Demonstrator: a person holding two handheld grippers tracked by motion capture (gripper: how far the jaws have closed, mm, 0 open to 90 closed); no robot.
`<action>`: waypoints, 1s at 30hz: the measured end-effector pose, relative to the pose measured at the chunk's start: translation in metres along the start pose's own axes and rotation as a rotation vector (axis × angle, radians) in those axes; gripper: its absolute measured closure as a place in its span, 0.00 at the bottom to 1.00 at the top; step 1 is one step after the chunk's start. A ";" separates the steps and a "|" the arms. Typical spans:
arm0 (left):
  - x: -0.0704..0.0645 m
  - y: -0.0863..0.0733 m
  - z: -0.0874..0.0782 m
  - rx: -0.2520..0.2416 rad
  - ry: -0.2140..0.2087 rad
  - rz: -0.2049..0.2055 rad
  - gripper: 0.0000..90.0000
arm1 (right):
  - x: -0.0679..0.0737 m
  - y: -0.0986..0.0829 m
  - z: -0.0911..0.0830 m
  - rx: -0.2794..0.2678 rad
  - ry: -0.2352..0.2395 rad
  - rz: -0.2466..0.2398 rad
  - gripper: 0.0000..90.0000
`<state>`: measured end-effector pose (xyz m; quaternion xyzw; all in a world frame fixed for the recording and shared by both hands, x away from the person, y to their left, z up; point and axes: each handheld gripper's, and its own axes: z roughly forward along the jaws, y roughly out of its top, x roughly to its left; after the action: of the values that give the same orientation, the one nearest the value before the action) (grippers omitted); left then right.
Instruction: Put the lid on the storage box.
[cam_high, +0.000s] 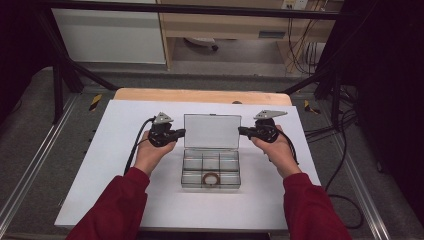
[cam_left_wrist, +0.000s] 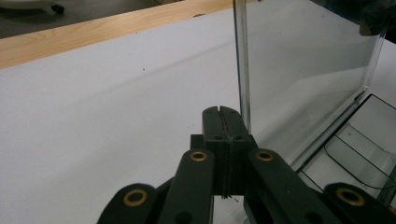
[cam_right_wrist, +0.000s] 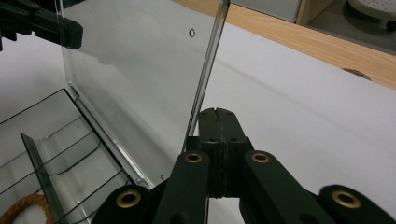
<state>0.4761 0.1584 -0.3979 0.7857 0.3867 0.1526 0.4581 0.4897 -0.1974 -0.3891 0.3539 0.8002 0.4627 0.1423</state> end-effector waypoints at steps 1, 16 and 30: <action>-0.001 -0.001 -0.001 -0.004 -0.002 0.000 1.00 | 0.001 0.000 -0.001 0.000 0.004 0.002 1.00; -0.012 -0.030 -0.037 -0.049 -0.034 -0.006 1.00 | 0.023 -0.021 -0.029 -0.023 0.041 -0.014 1.00; -0.019 -0.062 -0.091 -0.186 0.179 0.005 0.88 | 0.047 -0.055 -0.066 -0.139 -0.149 0.010 0.82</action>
<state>0.3812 0.2165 -0.3993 0.7240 0.4082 0.2584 0.4924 0.3959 -0.2241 -0.3959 0.3808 0.7516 0.4901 0.2233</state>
